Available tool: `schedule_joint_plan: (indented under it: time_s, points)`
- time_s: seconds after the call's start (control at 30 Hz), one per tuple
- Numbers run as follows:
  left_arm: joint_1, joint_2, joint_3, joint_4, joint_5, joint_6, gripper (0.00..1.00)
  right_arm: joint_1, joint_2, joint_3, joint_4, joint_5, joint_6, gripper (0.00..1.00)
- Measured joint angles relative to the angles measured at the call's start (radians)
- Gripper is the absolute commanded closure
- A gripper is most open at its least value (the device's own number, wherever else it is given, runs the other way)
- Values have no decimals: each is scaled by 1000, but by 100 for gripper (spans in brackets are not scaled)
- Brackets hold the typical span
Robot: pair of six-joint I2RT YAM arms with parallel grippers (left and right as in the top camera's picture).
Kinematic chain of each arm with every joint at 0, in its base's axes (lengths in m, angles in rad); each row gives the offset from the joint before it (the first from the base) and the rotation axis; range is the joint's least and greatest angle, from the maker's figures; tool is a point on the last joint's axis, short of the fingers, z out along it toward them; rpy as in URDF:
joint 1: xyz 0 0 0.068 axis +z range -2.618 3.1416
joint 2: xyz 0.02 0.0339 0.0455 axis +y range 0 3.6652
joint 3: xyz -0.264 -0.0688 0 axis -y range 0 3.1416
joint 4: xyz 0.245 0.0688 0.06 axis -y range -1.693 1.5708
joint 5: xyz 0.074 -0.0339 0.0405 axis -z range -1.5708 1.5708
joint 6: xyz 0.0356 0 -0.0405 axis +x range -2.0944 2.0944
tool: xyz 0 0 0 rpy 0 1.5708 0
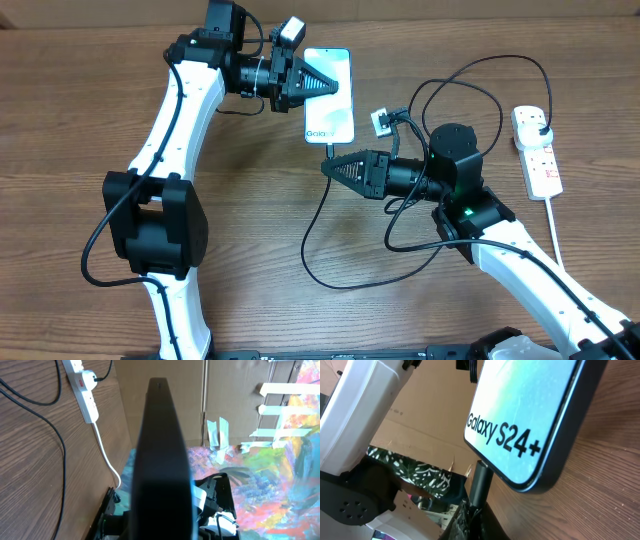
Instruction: Plug charger to phone and switch on socket
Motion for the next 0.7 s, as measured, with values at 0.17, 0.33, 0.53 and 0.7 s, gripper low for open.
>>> schedule_joint_plan:
  time_s: [0.17,0.33,0.53,0.7]
  points:
    - [-1,0,3,1,-3,0,96,0,2,0,0,5,0,96]
    - [-7,0,3,5,-16,1,96,0,22,-2,20,3,0,96]
    - [-14,0,5,7,-29,6,96,-18,33,-4,24,-22,0,96]
    - [-24,0,9,8,-29,20,96,-43,35,-7,24,-69,0,96]
